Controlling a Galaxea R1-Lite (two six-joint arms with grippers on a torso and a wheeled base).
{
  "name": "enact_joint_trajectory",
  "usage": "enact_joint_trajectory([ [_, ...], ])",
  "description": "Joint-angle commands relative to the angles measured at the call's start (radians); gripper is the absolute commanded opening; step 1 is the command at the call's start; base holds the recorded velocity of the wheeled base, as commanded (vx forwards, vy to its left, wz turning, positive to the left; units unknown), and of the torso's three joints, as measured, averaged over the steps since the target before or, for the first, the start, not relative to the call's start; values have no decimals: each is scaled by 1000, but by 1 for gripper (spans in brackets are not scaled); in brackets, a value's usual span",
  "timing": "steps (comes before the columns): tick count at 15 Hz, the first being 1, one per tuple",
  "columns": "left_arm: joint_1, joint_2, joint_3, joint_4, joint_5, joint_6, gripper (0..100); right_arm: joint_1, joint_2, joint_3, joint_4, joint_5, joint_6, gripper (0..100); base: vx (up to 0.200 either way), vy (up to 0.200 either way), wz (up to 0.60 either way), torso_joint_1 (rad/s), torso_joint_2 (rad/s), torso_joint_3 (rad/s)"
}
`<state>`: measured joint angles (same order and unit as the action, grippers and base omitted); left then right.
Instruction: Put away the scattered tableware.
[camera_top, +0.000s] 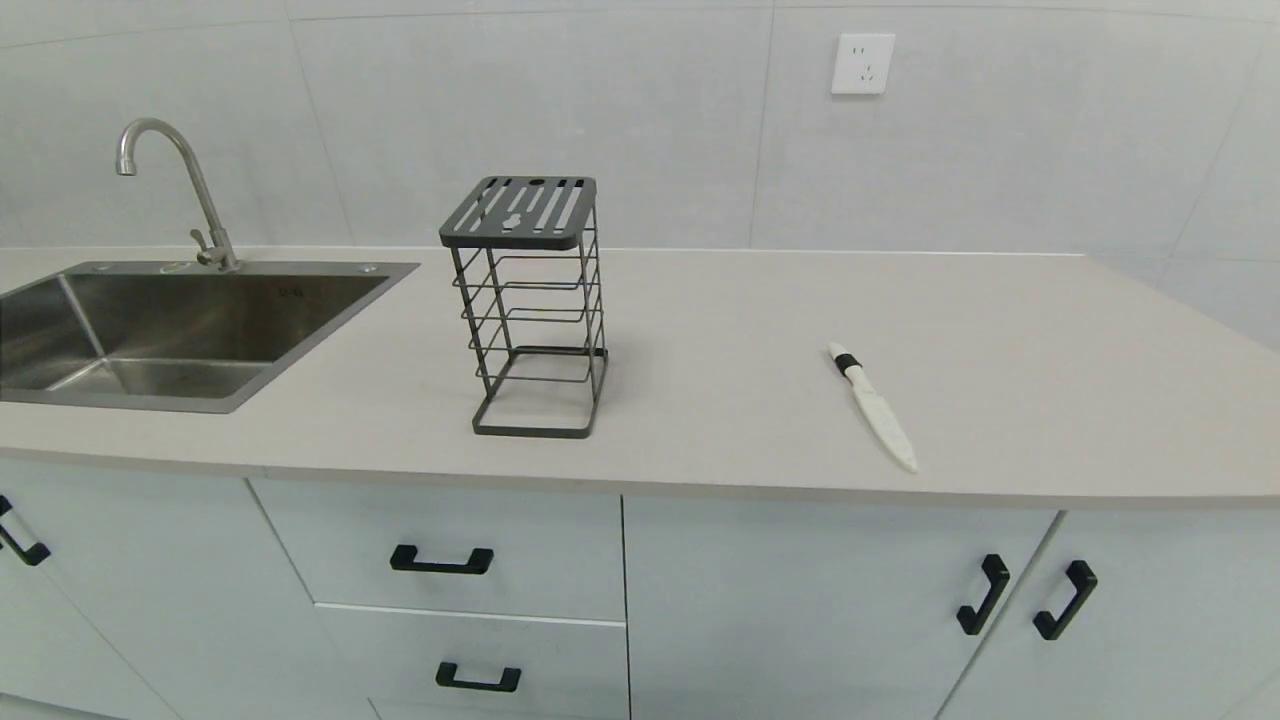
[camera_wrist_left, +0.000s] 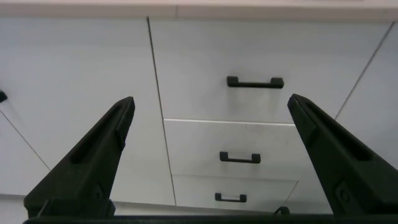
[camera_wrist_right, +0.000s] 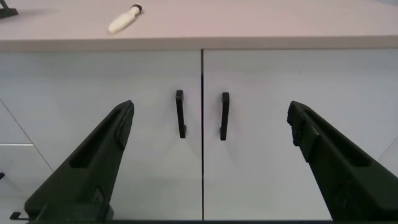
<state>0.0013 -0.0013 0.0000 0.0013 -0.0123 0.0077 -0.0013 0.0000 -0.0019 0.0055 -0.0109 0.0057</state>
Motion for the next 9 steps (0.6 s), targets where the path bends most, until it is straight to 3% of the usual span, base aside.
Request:
enact_joint_trajectory([
  [1, 0, 1, 0, 0, 0, 0, 100, 0, 2, 0, 1, 0, 0, 100, 0, 0, 0, 442, -491, -217],
  [9, 0, 1, 0, 0, 0, 0, 100, 0, 2, -1, 1, 0, 2, 100, 0, 0, 0, 308, -503, -241],
])
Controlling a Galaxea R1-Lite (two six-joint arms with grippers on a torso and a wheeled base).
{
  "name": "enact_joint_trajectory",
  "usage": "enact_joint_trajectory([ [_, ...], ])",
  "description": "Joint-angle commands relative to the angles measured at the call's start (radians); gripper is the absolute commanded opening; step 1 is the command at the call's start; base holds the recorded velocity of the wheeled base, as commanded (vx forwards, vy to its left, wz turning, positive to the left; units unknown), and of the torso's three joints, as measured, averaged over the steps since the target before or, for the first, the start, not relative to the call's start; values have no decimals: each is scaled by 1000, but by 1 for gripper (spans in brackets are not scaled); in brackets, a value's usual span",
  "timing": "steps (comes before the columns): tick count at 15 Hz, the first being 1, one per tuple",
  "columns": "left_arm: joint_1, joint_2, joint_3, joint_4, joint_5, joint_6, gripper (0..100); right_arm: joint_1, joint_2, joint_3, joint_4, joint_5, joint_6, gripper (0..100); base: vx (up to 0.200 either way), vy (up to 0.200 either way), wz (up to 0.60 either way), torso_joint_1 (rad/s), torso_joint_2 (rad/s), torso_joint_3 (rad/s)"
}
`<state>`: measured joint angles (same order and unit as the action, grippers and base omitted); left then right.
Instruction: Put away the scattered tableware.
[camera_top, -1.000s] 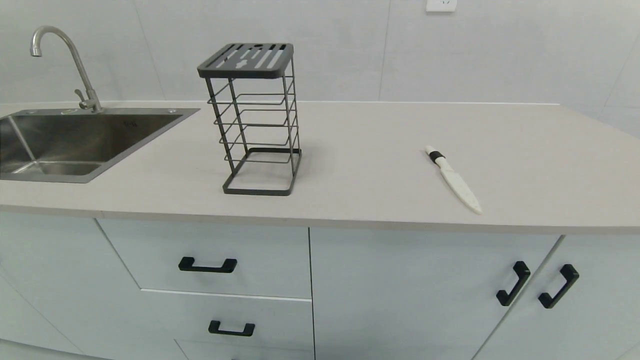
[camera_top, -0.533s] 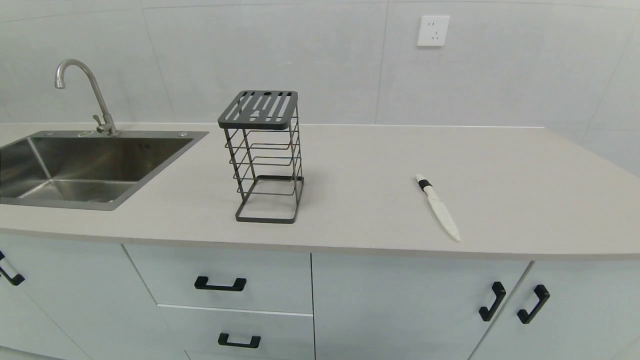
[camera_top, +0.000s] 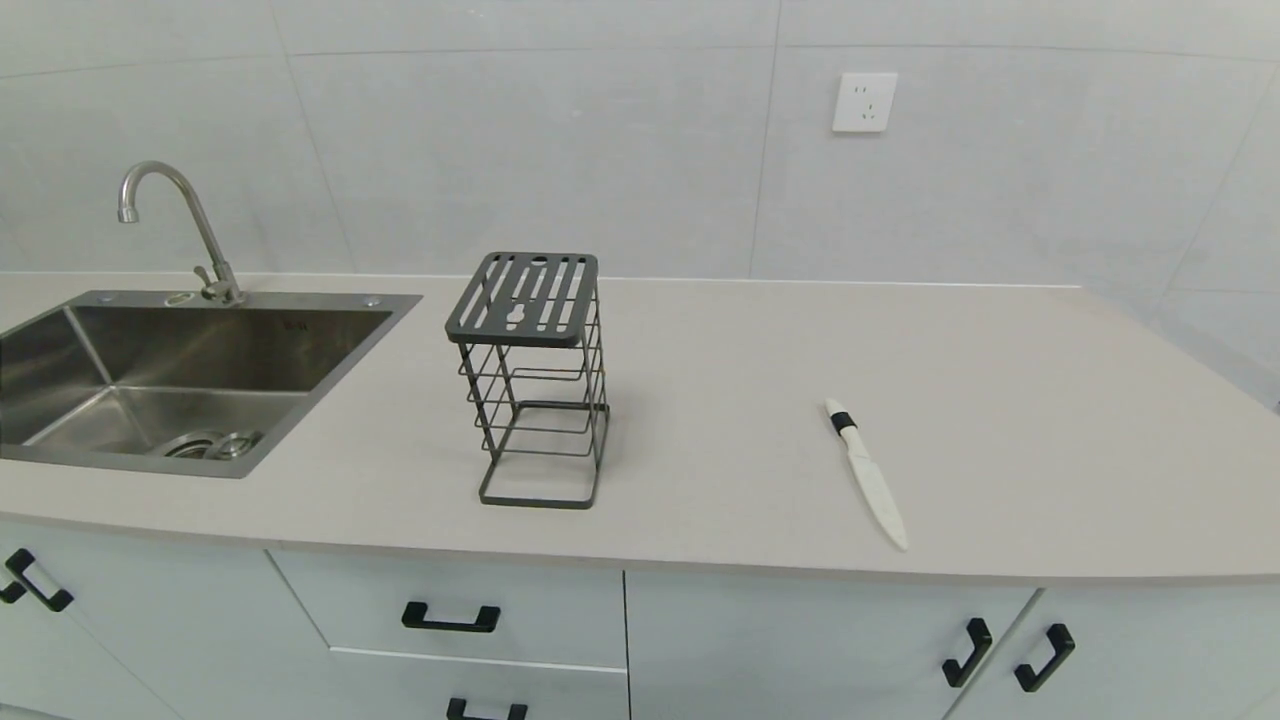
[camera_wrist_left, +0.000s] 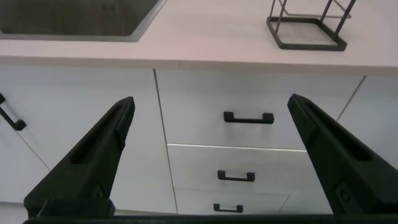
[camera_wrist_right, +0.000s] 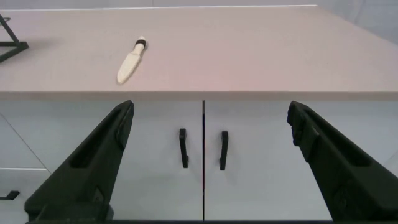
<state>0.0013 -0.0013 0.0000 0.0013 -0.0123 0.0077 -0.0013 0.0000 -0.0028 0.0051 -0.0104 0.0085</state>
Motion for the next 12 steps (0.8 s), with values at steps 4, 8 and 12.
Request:
enact_joint_trajectory([
  [4, 0, 1, 0, 0, 0, 0, 100, 0, 2, 0, 1, 0, -4, 100, 0, 0, 0, 72, -132, -60],
  [8, 0, 1, 0, 0, 0, 0, 100, 0, 2, 0, 1, 0, -1, 100, 0, 0, 0, 85, -165, -84],
  [12, 0, 1, 0, 0, 0, 0, 100, 0, 2, 1, 1, -2, -5, 100, 0, 0, 0, 104, -200, -98],
])
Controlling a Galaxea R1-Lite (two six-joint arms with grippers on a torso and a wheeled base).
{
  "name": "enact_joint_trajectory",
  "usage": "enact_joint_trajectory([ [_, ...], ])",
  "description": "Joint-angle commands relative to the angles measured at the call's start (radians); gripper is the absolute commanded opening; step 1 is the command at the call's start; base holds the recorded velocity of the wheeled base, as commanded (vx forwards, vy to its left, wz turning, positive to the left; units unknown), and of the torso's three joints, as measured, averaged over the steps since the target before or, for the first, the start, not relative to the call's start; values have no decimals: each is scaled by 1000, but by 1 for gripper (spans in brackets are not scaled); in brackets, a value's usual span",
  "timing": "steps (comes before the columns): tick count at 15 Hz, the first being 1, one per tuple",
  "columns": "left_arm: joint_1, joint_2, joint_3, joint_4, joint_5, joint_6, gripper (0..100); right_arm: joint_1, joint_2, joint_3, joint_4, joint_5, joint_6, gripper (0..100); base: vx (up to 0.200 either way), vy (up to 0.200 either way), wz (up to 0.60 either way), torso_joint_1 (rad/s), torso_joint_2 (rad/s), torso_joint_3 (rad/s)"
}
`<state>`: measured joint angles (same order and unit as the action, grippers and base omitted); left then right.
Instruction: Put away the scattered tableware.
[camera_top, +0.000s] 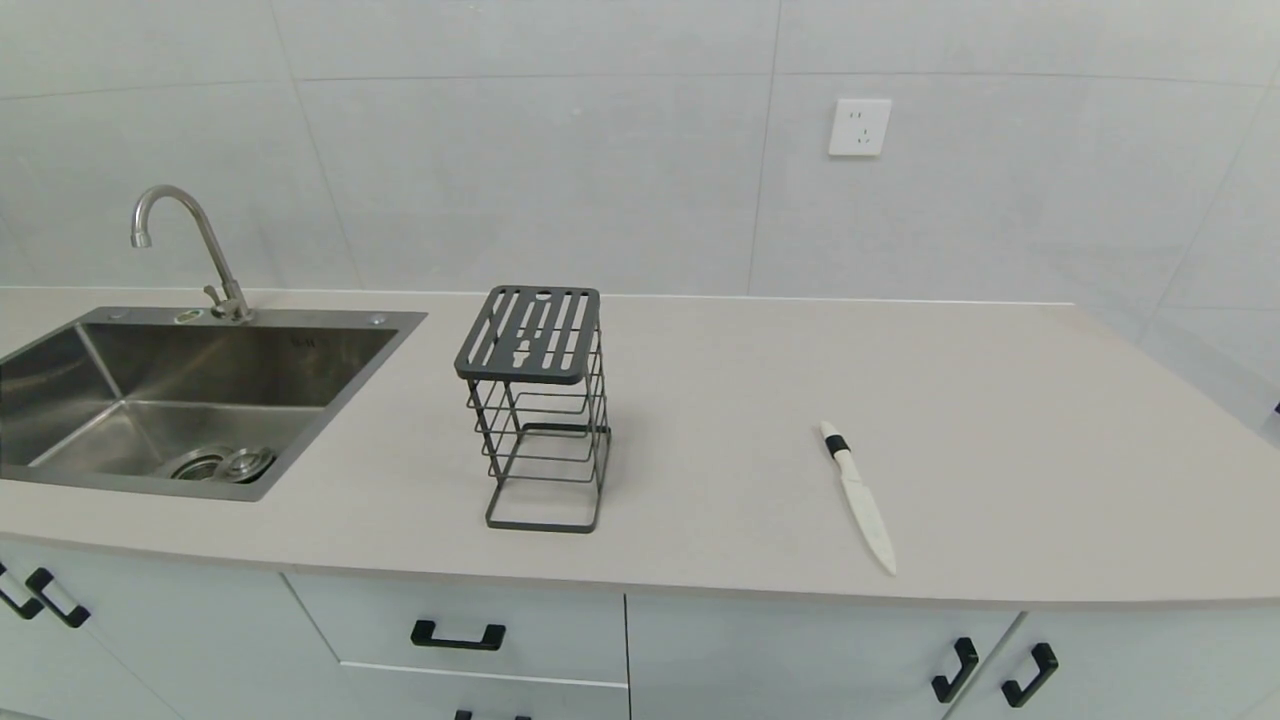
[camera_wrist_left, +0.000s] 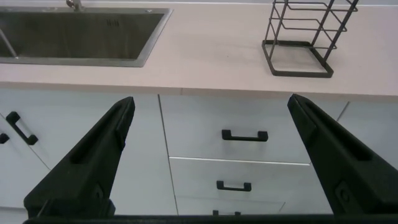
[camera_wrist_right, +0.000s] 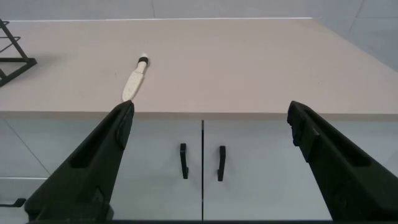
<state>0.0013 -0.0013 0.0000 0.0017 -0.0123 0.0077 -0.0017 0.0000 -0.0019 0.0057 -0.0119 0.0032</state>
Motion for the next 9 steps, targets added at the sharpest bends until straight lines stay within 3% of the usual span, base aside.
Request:
enact_joint_trajectory([
  [1, 0, 1, 0, 0, 0, 0, 100, 0, 2, -1, 0, 0, 0, 100, 0, 0, 0, 0, 0, 0],
  [3, 0, 1, 0, 0, 0, 0, 100, 0, 2, 0, 0, 0, 0, 100, 0, 0, 0, 156, -298, -139],
  [9, 0, 1, 0, 0, 0, 0, 100, 0, 2, -1, 0, 0, 6, 100, 0, 0, 0, 263, -507, -245],
])
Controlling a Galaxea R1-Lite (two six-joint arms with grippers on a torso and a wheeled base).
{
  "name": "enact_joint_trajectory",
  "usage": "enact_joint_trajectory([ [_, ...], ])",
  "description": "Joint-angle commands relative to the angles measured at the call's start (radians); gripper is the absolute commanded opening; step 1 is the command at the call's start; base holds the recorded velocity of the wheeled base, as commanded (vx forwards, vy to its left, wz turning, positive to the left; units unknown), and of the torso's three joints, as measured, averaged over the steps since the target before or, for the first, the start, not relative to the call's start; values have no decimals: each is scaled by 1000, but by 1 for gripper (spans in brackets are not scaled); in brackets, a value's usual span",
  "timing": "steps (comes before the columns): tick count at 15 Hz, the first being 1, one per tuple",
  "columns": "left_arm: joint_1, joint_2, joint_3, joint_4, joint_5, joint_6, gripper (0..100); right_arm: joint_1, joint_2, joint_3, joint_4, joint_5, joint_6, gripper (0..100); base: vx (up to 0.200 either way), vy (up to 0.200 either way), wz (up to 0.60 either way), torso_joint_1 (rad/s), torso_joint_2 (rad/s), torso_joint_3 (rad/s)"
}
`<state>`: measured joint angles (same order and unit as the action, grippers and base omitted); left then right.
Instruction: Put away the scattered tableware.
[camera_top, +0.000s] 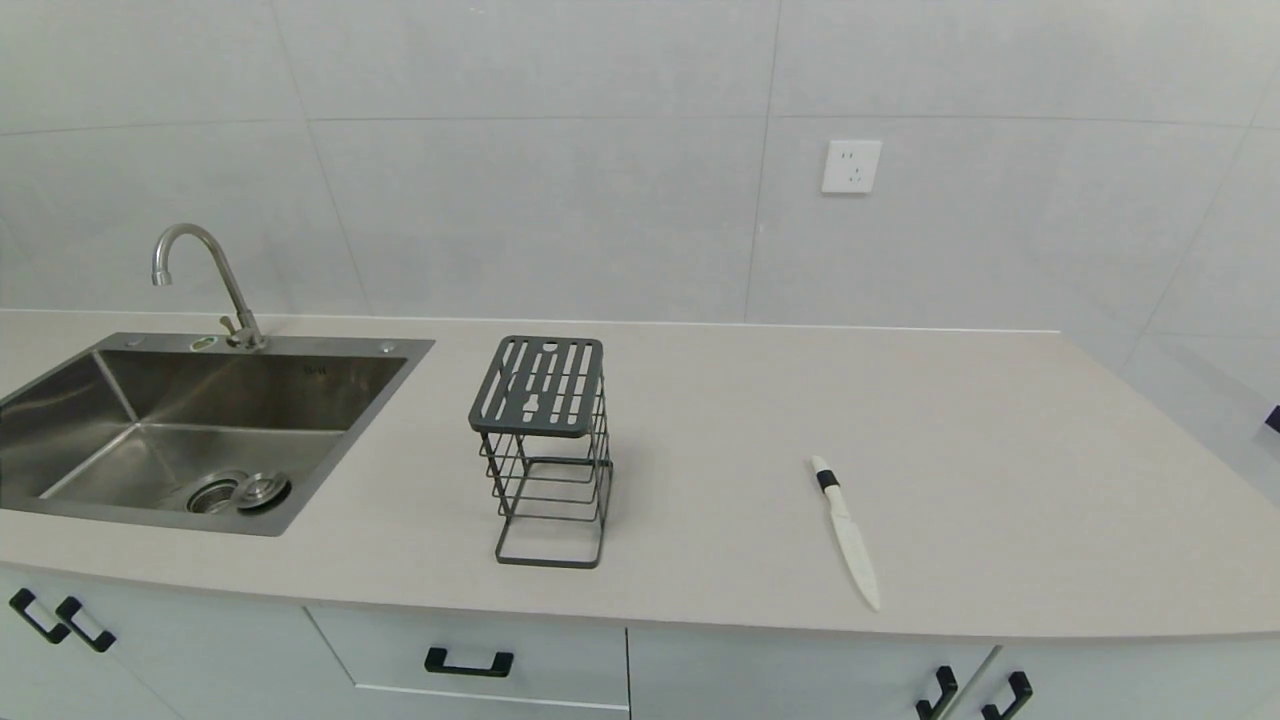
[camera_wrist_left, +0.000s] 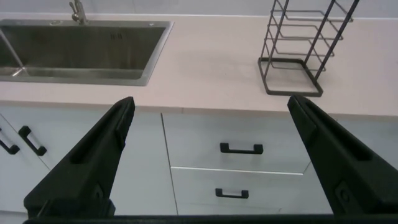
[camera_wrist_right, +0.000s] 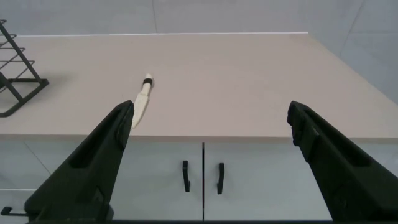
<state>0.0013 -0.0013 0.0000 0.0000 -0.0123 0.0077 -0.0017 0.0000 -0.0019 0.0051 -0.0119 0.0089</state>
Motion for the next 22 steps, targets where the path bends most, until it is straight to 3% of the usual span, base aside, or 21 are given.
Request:
enact_joint_trajectory([
  [1, 0, 1, 0, 0, 0, 0, 100, 0, 2, 0, 1, 0, 0, 100, 0, 0, 0, 61, -129, -66],
  [7, 0, 1, 0, 2, 0, 0, 100, 0, 2, -1, 1, 0, 0, 100, 0, 0, 0, 42, -11, 30],
  [18, 0, 1, 0, 0, 0, 2, 100, 0, 2, -1, 1, 0, -1, 100, 0, 0, 0, 296, -54, 239],
  [22, 0, 1, 0, 0, 0, 3, 100, 0, 2, 0, 1, 0, -4, 100, 0, 0, 0, 81, -25, 52],
])
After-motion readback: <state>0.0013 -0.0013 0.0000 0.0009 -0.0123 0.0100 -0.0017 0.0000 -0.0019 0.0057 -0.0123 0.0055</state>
